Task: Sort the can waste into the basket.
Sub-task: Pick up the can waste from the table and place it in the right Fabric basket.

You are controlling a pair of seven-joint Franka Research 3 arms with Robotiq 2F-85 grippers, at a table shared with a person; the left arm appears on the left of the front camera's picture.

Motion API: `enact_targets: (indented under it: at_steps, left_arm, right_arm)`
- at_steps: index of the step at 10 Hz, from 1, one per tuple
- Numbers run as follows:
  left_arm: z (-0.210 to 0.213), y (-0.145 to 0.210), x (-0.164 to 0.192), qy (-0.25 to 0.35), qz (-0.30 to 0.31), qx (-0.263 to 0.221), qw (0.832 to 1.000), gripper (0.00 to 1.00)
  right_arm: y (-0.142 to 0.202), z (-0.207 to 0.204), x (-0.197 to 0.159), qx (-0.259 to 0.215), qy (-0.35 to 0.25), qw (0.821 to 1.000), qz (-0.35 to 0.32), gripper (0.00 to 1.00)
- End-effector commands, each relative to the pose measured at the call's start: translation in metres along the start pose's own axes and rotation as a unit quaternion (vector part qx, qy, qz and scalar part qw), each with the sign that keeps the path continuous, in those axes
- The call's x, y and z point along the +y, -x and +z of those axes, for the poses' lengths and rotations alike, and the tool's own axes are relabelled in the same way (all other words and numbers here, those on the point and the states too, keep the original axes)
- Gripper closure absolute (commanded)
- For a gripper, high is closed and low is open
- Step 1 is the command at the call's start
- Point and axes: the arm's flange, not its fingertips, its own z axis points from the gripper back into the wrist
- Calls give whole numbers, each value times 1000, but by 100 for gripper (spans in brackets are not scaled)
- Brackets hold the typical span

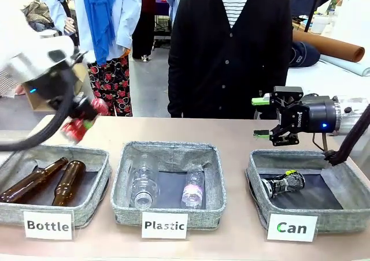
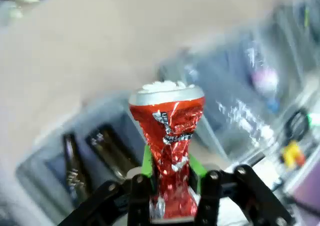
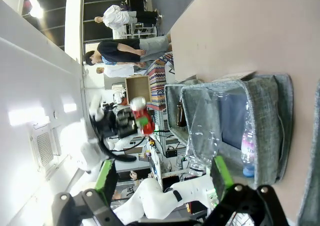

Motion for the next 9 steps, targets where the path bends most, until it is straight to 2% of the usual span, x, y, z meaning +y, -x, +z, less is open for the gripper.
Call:
enact_targets:
  at_steps: [1,2,4,5,6,7,8,9]
  left_arm:
    - [13,55,-6,1,-92,9,996,100]
    - [0,0,0,0,0,0,1000,100]
    - [0,0,0,0,0,0,1000,100]
    - [6,36,-11,7,-34,4,999,75]
    - [-14,5,-49,30,-108,4,994,75]
    - [-20,-27,-109,51,-202,-29,978,75]
    - [-26,-59,-177,50,-296,-51,952,75]
    - [-34,-85,-227,82,-376,-65,921,75]
  right_arm:
    - [0,-1,1,-4,3,1000,1,0]
    - [0,-1,1,-4,3,1000,1,0]
    - [0,-1,1,-4,3,1000,1,0]
    - [0,0,0,0,0,1000,0,0]
    - [17,25,32,15,96,995,6,0]
    - [36,59,54,17,167,985,31,0]
    - [68,105,68,-2,223,971,86,0]
    - [96,146,64,-33,257,960,102,0]
